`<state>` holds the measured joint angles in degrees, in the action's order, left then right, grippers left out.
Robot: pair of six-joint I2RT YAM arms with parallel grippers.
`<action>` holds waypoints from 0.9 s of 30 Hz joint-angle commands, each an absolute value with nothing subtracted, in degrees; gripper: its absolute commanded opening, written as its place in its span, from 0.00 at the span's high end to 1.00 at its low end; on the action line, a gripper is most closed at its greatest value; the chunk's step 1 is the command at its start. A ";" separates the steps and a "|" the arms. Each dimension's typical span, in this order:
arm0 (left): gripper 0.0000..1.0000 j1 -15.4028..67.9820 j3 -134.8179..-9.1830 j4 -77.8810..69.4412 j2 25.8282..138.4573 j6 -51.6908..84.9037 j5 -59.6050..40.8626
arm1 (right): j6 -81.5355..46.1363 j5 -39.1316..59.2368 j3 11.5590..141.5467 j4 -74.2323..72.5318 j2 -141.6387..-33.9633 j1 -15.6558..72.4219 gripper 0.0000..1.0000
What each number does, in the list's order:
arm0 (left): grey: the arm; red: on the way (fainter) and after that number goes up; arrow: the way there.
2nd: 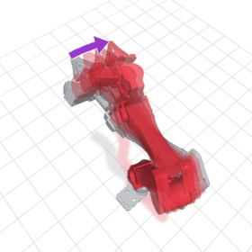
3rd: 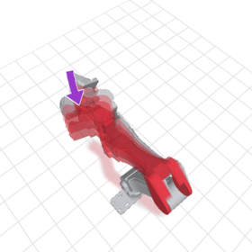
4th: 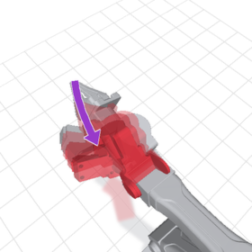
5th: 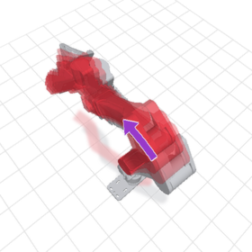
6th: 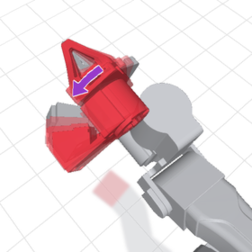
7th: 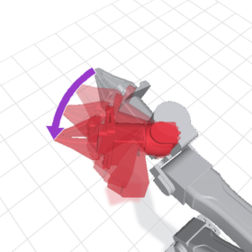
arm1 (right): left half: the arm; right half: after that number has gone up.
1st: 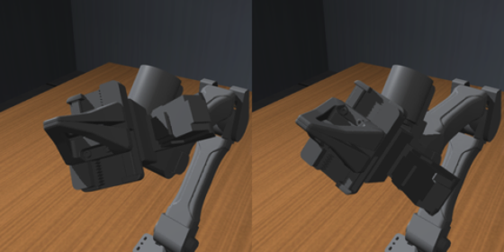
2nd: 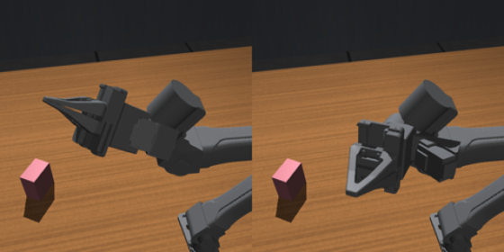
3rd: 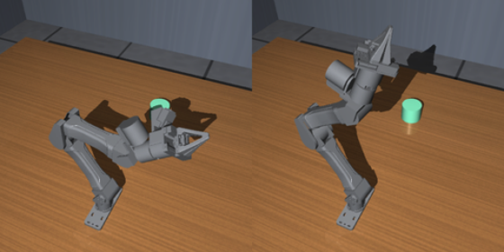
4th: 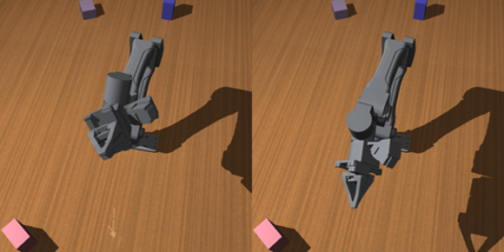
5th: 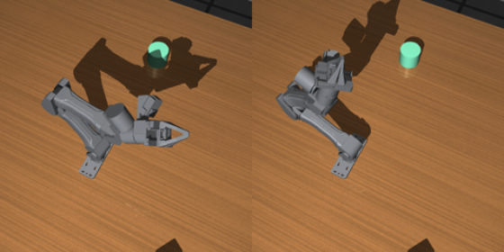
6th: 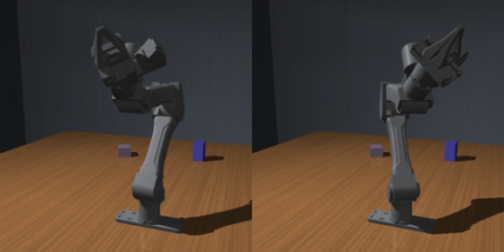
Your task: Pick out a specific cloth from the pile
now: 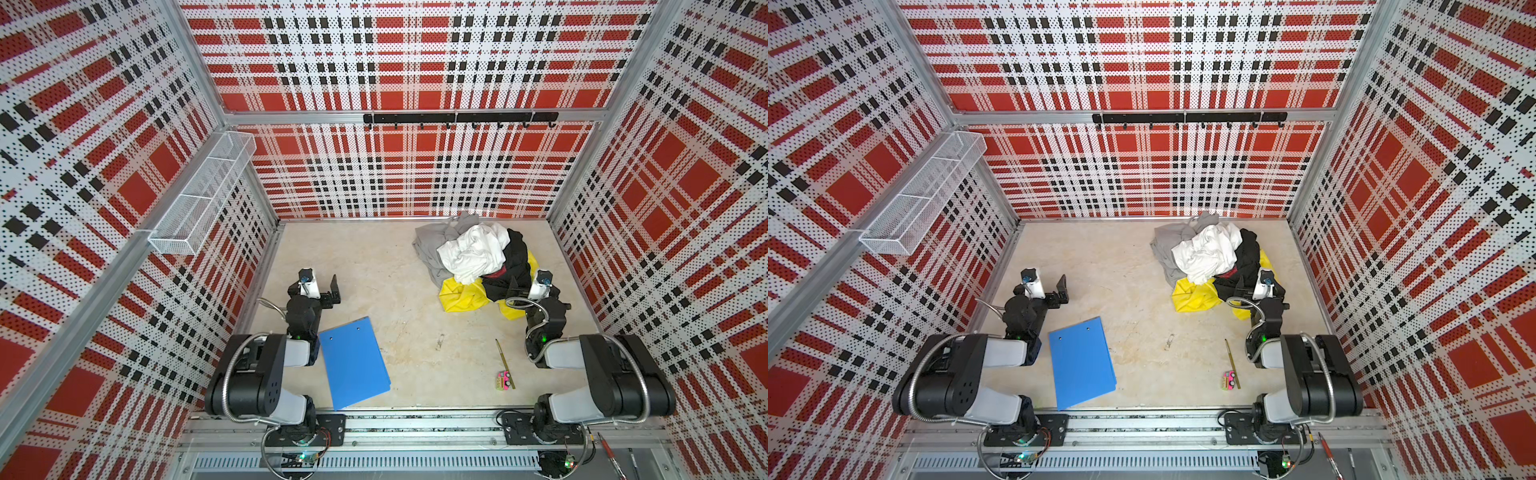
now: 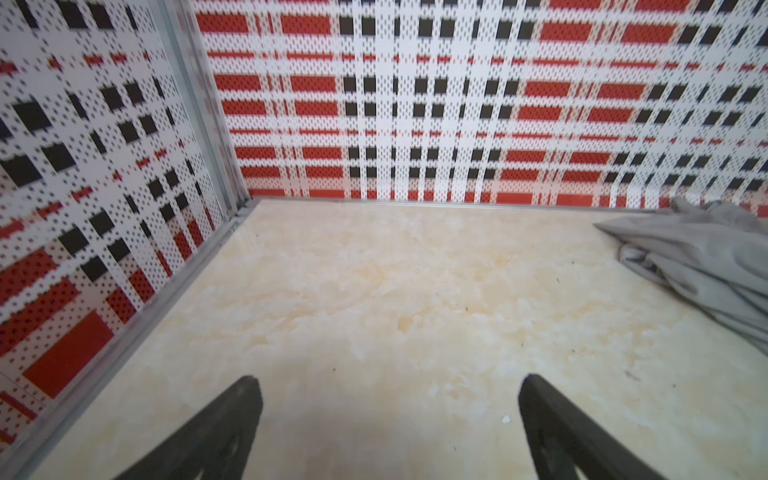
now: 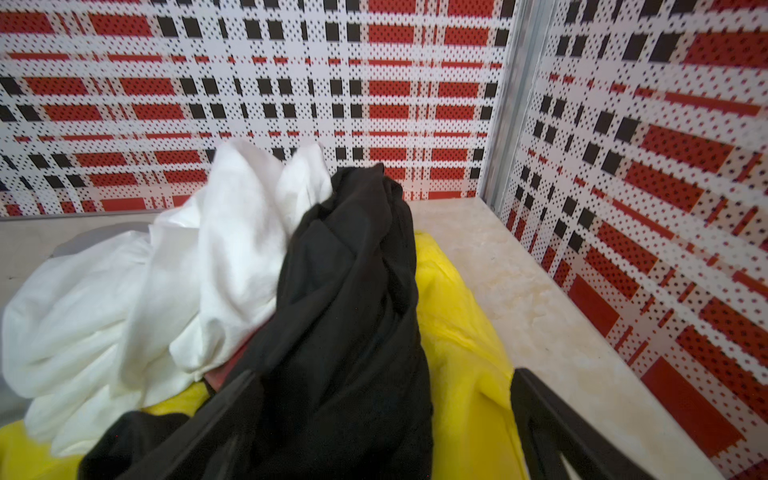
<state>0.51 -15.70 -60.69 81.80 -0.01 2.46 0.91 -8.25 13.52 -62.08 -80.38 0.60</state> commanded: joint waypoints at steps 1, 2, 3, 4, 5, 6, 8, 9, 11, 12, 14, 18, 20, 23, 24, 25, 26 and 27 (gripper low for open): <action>0.01 3.01 -18.34 -50.58 74.59 -0.35 5.87 | 0.03 -10.44 15.19 -55.04 -73.18 1.65 0.00; 0.01 3.88 -19.68 -46.70 72.42 0.78 6.75 | -1.03 -10.50 15.77 -51.76 -70.66 1.83 0.00; 0.01 4.65 -21.19 -42.31 70.03 2.55 6.28 | -2.10 -10.46 16.62 -47.93 -67.68 2.25 0.00; 0.01 5.38 -22.81 -38.79 68.07 3.86 5.65 | -2.99 -10.83 17.39 -45.04 -65.20 2.92 0.00; 0.01 6.26 -24.39 -35.36 66.32 5.35 5.20 | -3.69 -11.60 18.10 -42.43 -62.89 3.97 0.00; 0.01 7.40 -26.16 -31.97 64.57 7.32 4.73 | -5.08 -12.84 19.34 -39.08 -60.45 5.45 0.00; 0.01 9.59 -29.29 -26.92 61.84 11.25 2.92 | -9.23 -16.27 22.19 -32.61 -56.95 8.52 0.00; 0.01 10.90 -30.77 -25.21 60.75 13.00 1.26 | -11.18 -17.43 24.16 -28.84 -55.78 10.35 0.00; 0.01 12.65 -33.61 -21.62 59.32 15.21 -1.42 | -11.91 -18.39 27.56 -24.07 -55.10 14.00 0.00; 0.01 14.86 -35.56 -19.17 58.70 16.52 -3.25 | -11.66 -19.29 29.26 -22.79 -55.26 16.24 0.00; 0.01 16.15 -39.71 -14.06 58.14 18.76 -7.65 | -11.28 -21.41 32.67 -20.14 -56.42 20.31 0.00; 0.01 16.74 -48.29 -1.94 57.66 21.16 -17.84 | -13.33 -22.25 41.53 -11.84 -61.79 25.14 0.00; 0.01 16.70 -51.95 4.14 57.44 20.61 -20.56 | -13.78 -20.52 43.89 -10.71 -64.42 26.10 0.00; 0.01 16.70 -55.93 12.25 56.42 17.25 -23.69 | -14.32 -18.12 47.45 -8.47 -69.25 26.58 0.00; 0.01 16.70 -56.95 14.69 55.92 15.94 -24.68 | -14.48 -17.54 48.75 -7.32 -70.84 26.61 0.00; 0.01 16.62 -57.83 16.79 55.33 14.91 -25.71 | -14.95 -17.15 50.08 -6.06 -72.20 26.63 0.00; 0.01 16.61 -58.26 18.32 54.73 13.45 -27.08 | -15.43 -16.88 51.54 -4.56 -73.62 26.59 0.00; 0.01 16.61 -58.12 19.21 53.82 12.07 -28.34 | -15.47 -16.45 53.32 -2.97 -75.37 26.60 0.00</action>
